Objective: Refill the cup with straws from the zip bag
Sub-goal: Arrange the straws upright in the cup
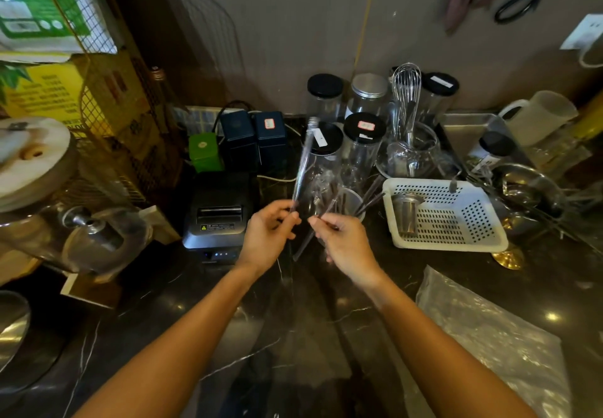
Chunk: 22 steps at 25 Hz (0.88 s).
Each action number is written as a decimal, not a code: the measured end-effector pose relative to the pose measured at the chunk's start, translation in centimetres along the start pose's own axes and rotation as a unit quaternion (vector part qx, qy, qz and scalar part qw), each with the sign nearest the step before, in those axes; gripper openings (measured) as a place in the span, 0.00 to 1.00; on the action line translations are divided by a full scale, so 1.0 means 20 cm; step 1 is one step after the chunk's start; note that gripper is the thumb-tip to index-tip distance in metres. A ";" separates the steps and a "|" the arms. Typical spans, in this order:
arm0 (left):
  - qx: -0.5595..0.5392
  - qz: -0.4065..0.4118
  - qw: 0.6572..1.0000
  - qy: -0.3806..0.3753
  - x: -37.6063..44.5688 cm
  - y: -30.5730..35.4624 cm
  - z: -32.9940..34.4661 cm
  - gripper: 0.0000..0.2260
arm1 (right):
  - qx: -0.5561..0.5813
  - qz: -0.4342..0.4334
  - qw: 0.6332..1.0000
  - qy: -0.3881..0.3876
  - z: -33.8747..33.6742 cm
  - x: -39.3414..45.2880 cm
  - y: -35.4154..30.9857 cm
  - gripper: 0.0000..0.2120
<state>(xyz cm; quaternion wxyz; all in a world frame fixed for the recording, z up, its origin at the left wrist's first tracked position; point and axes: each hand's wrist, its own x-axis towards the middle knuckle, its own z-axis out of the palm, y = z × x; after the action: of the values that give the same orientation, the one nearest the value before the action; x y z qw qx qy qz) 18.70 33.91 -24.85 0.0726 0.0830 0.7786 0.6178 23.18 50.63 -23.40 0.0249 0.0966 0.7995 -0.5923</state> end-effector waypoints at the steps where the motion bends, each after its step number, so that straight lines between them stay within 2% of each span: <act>1: -0.003 0.007 1.000 -0.011 -0.02 0.02 -0.01 0.10 | 0.000 -0.009 1.000 0.002 -0.04 0.00 -0.04 0.13; 6: -0.042 0.015 0.998 -0.048 -0.15 0.08 0.03 0.08 | 0.053 0.009 0.998 0.025 -0.16 0.02 -0.15 0.15; 12: -0.061 -0.028 0.993 -0.096 -0.24 0.06 0.11 0.08 | 0.109 -0.002 0.993 -0.032 -0.27 -0.05 -0.15 0.10; 22: -0.074 -0.036 0.985 -0.151 -0.22 0.06 0.18 0.09 | 0.101 0.000 0.995 -0.021 -0.37 -0.06 -0.12 0.10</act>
<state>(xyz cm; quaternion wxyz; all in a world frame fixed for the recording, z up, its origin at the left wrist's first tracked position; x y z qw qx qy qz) 23.89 36.63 -24.43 0.2173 0.1411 0.7131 0.6514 24.47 56.79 -18.77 0.0315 0.0860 0.7350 -0.6719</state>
